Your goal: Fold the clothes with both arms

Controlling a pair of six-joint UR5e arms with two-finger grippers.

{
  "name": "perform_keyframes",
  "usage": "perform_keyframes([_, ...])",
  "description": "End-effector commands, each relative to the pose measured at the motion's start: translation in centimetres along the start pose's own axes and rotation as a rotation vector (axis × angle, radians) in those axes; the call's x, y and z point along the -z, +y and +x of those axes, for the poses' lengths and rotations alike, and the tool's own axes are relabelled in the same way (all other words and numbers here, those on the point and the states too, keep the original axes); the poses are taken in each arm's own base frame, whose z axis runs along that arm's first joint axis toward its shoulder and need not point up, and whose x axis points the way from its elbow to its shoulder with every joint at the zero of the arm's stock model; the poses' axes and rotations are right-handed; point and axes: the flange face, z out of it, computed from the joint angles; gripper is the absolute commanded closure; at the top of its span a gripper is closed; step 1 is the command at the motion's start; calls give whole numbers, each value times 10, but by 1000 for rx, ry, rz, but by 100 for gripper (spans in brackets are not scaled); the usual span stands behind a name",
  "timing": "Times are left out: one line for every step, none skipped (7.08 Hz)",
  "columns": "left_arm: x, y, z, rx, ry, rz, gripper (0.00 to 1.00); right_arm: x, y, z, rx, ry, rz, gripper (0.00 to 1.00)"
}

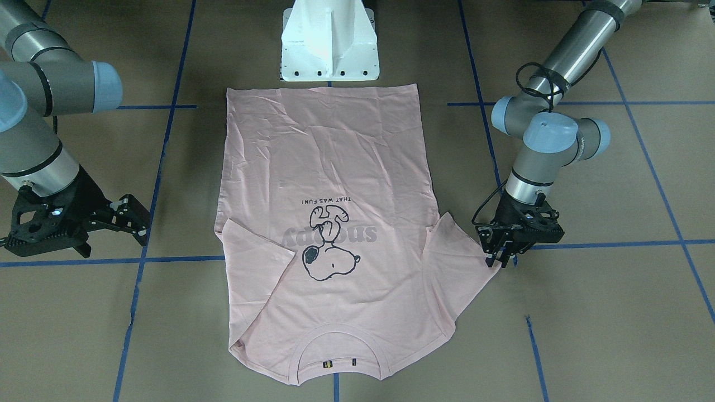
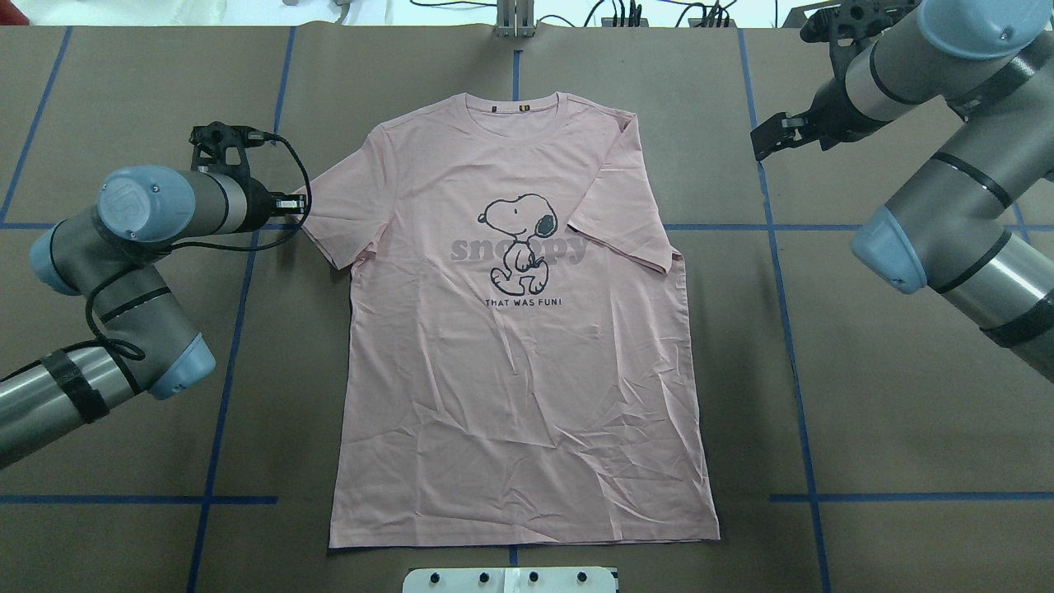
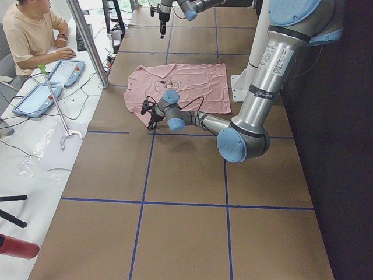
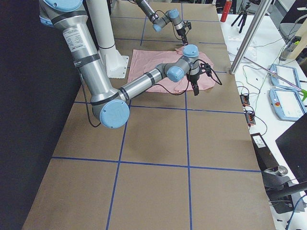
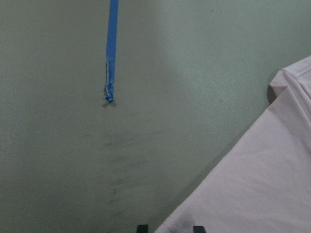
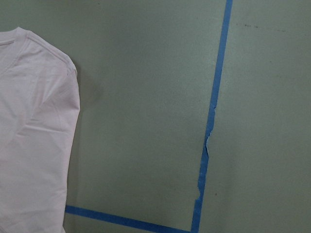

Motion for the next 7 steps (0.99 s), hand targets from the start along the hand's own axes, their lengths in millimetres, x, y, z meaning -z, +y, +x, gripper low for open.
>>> perform_keyframes([2, 1, 2, -14, 4, 0, 100, 0, 0, 0, 0, 0, 0, 0])
perform_keyframes([9, -2, 9, -18, 19, 8, 100, 1, 0, 0, -1, -1, 1, 0])
perform_keyframes([26, -9, 26, -22, 54, 22, 100, 0, 0, 0, 0, -1, -1, 0])
perform_keyframes([36, -17, 44, -21, 62, 24, 100, 1, 0, 0, -1, -2, 0, 0])
perform_keyframes([46, -34, 79, -6, 32, 6, 100, 1, 0, 0, -1, -1, 1, 0])
perform_keyframes([55, -48, 117, 6, 4, -13, 100, 1, 0, 0, -1, -1, 1, 0])
perform_keyframes([56, -40, 154, 67, 16, -37, 100, 1, 0, -1, 0, -2, 2, 0])
